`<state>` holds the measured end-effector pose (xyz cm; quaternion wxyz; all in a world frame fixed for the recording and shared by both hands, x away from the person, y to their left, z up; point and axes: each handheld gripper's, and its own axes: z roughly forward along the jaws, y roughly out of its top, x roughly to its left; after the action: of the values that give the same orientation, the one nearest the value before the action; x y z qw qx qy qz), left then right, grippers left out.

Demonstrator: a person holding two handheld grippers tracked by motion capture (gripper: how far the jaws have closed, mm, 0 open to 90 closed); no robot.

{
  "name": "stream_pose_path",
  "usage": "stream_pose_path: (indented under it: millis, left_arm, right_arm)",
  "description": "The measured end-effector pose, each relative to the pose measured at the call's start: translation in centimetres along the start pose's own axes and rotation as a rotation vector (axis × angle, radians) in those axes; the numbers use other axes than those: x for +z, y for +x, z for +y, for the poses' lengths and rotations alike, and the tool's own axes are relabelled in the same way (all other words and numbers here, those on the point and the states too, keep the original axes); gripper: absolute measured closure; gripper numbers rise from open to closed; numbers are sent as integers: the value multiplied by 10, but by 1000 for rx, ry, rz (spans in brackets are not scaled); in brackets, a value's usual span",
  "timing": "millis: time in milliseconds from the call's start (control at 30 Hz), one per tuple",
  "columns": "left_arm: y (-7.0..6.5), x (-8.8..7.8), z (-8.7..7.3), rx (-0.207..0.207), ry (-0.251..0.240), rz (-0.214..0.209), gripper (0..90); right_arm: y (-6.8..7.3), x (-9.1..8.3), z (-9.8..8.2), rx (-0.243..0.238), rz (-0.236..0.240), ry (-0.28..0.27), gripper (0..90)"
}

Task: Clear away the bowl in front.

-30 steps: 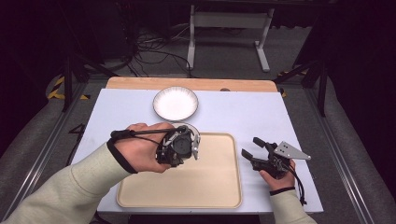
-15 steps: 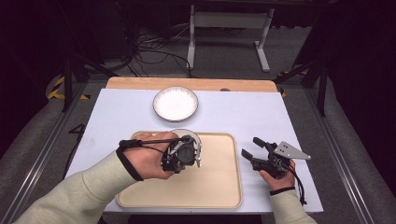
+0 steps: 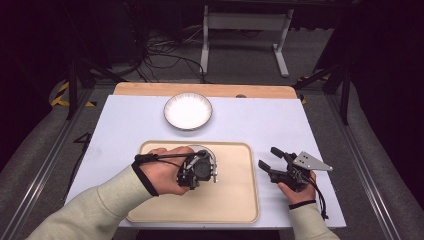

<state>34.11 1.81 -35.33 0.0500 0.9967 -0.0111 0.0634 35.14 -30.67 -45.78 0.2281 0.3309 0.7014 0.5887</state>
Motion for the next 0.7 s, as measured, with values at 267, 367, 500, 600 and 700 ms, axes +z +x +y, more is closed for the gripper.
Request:
stream_pose_path:
  millis: [267,367,500,600,700]
  left_arm:
    - [2,11,-3,-8,-2,-37,827]
    - [4,14,-4,-8,-5,-39,827]
    - [2,21,-5,-15,6,-48,827]
    - [1,25,-3,-10,13,-53,827]
    - [0,28,-3,-10,16,-64,827]
  right_arm:
    - [0,0,0,-5,1,3,268]
    - [1,0,0,-4,1,4,269]
    - [0,1,0,-5,1,5,269]
    - [0,1,0,-6,1,7,268]
    - [1,1,0,-7,0,6,266]
